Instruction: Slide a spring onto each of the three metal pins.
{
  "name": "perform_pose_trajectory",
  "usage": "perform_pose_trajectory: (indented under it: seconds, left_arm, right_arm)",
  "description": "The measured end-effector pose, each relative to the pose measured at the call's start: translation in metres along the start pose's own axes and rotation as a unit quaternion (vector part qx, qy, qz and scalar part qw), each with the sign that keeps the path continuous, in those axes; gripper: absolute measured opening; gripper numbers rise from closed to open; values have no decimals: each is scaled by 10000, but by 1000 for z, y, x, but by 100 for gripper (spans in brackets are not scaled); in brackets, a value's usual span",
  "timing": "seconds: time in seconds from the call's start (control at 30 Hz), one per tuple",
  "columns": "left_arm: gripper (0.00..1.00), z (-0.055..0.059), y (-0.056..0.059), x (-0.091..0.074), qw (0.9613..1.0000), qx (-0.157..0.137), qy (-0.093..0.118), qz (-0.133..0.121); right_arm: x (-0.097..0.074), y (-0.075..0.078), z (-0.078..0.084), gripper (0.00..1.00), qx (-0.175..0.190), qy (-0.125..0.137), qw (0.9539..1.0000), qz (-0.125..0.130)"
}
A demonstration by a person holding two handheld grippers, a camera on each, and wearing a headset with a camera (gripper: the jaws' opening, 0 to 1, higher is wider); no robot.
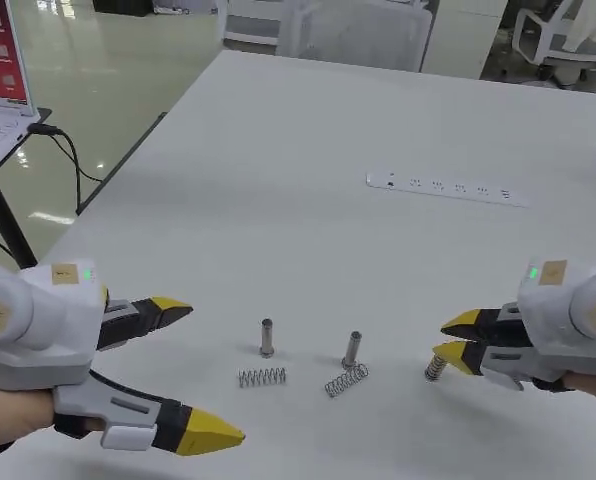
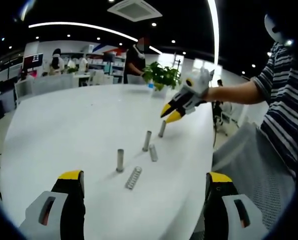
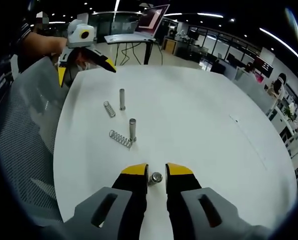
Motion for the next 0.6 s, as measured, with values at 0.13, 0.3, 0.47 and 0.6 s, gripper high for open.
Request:
perform_pose_trajectory:
  seconds: [0.13, 0.3, 0.47, 0.6]
  left_arm:
    - [98, 0, 0, 0, 10000, 9, -13, 2]
    - [98, 1, 0, 0, 10000, 10, -14, 4]
    - [98, 1, 0, -1, 10000, 11, -17, -8]
    - [98, 3, 0, -1, 10000, 5, -31, -2]
  right_arm:
    - [-4, -2, -8, 11, -110, 74, 9999, 9]
    - [-6, -7, -20, 11, -392, 125, 9992, -12]
    - [-7, -19, -34, 10, -727, 166, 9971, -153]
    - [-5, -32, -43, 10, -1133, 152, 9928, -345]
Point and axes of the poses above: the centre of the closed fingertips' face, and the gripper's own axes: x roughly forward along the fingers, y roughly to its right, z roughly out of its underside, the point moved 3 cm from there along -x, roughly backward along the fingers, and after that the axes turned 6 degrees about -y, right-handed, at the moved point
